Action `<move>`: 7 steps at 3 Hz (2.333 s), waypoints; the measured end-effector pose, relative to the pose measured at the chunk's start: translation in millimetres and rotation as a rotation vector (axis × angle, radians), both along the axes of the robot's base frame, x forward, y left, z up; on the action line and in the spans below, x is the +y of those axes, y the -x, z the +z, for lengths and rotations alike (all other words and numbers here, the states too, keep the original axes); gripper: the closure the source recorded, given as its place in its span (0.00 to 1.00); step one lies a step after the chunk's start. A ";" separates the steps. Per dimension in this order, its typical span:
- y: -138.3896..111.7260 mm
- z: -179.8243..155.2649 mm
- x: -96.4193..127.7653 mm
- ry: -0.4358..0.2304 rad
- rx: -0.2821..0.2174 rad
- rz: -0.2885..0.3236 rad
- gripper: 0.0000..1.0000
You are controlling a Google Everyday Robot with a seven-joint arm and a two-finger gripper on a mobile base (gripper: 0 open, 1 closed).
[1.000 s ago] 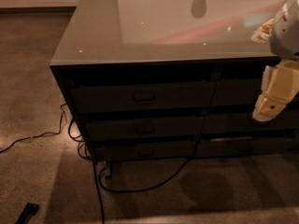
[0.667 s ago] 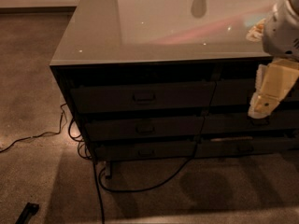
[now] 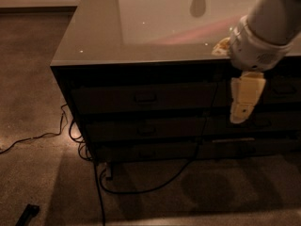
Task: Open top drawer
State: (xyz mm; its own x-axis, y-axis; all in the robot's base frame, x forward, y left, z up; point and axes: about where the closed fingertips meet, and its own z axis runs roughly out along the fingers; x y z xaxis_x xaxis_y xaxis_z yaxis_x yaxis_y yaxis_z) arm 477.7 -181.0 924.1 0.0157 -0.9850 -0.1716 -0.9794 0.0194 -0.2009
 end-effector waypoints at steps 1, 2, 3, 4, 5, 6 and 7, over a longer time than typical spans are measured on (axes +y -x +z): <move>-24.9 -42.0 6.6 0.012 0.056 0.063 0.00; -24.9 -42.3 6.8 0.010 0.055 0.063 0.00; -26.5 -46.5 8.8 -0.034 0.037 0.091 0.00; -44.2 -56.9 17.2 -0.068 0.019 0.115 0.00; -64.9 -74.7 28.5 -0.071 0.024 0.153 0.00; -80.3 -95.4 37.0 -0.014 0.037 0.193 0.00; -92.2 -115.9 30.4 0.054 0.055 0.190 0.00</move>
Offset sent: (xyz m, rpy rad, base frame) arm 0.0204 0.0056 -0.0335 -0.0115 0.0441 0.0537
